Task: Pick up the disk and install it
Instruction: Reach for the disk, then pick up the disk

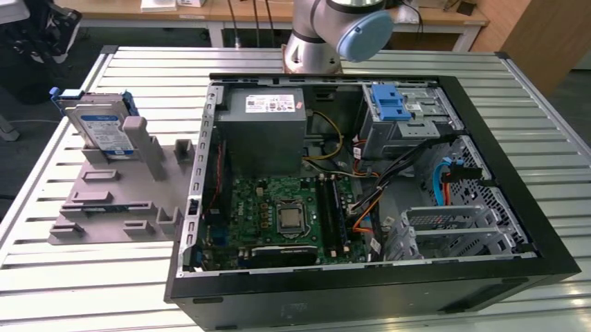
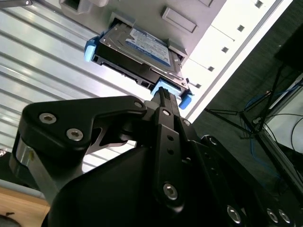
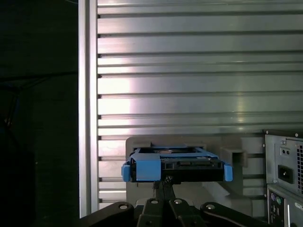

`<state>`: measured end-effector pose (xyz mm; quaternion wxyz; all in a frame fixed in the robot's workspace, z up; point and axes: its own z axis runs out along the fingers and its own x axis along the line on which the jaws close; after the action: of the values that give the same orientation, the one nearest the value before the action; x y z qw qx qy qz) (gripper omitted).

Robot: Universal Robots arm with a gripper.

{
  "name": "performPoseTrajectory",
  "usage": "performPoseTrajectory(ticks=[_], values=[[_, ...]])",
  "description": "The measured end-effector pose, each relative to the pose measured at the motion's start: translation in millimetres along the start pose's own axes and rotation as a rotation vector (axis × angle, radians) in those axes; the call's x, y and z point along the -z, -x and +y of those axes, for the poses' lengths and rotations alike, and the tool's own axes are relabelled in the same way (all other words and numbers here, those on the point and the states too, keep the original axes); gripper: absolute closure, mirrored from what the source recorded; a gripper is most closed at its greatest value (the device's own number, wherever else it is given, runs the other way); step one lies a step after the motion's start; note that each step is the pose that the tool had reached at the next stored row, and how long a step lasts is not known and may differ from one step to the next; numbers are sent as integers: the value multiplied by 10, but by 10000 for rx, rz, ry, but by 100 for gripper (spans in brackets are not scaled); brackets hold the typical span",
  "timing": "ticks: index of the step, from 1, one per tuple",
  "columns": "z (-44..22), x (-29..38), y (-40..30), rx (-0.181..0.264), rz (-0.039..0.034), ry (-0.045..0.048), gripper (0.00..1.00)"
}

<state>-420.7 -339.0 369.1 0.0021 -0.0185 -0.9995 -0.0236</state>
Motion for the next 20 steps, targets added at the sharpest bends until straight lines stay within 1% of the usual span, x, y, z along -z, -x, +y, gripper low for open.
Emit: performPoseTrajectory(ticks=[16, 18, 20], values=[[0, 0, -11, 17, 0, 0, 89], [0, 0, -11, 139, 7, -1, 89], [0, -1, -11, 413, 18, -1, 89]])
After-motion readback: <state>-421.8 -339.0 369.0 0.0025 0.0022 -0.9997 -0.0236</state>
